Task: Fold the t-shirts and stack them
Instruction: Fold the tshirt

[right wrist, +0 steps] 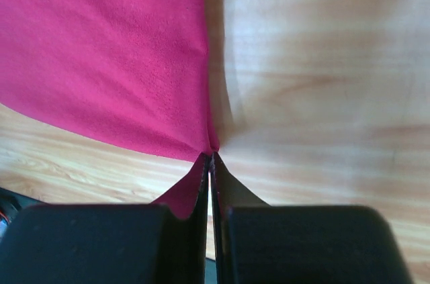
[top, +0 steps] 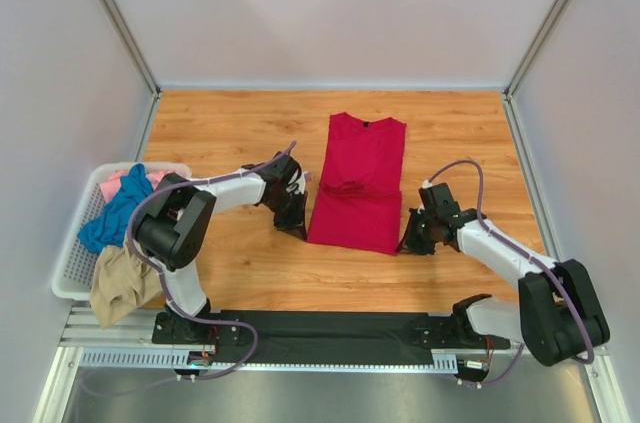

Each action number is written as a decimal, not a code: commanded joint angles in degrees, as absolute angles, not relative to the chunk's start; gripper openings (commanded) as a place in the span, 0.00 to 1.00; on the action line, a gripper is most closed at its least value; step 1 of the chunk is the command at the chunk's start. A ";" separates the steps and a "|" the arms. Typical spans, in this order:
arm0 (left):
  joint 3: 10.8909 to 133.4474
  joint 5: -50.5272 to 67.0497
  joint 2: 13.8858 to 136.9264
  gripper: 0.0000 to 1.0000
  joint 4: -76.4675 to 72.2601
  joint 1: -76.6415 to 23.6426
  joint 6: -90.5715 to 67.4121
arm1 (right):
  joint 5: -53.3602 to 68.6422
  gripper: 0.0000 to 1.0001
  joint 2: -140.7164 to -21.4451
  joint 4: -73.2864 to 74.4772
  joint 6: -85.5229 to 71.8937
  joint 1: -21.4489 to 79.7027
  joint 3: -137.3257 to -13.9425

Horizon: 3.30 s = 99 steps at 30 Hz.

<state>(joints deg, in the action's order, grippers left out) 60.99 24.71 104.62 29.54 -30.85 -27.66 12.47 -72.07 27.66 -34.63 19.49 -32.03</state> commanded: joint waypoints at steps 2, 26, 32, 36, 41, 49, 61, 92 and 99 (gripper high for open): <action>53.81 20.57 96.97 0.00 29.36 -32.69 -31.46 | 11.69 0.00 -66.19 33.04 -35.33 20.56 -29.36; 64.50 23.64 98.52 0.17 25.75 -34.54 -34.01 | 9.74 0.06 -71.09 24.98 -33.94 22.32 -41.57; 70.39 23.82 103.97 0.16 25.57 -34.63 -34.19 | 13.27 0.06 -77.60 15.65 -32.78 22.76 -42.89; 74.44 21.71 106.26 0.16 27.33 -34.45 -34.01 | 13.71 0.06 -82.34 13.19 -32.52 23.38 -44.64; 78.05 20.66 108.89 0.16 28.48 -33.31 -34.19 | 13.36 0.06 -87.18 10.46 -31.55 26.01 -47.28; 80.68 20.57 110.22 0.16 28.65 -29.27 -33.66 | 11.34 0.06 -90.78 8.00 -31.11 30.67 -49.66; 77.88 18.19 101.96 0.18 31.47 -25.31 -31.64 | 6.95 0.07 -96.59 4.39 -31.29 34.36 -52.99; 69.69 18.81 106.25 0.19 17.75 -34.28 -36.04 | 3.34 0.07 -104.76 11.51 -25.23 34.37 -66.26; 74.96 16.09 111.53 0.19 20.39 -34.01 -35.86 | 3.25 0.08 -102.14 15.37 -24.61 34.28 -67.59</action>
<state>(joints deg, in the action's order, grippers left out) 71.92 17.96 109.89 19.38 -34.35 -35.94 4.51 -104.86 13.37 -26.00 34.11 -65.54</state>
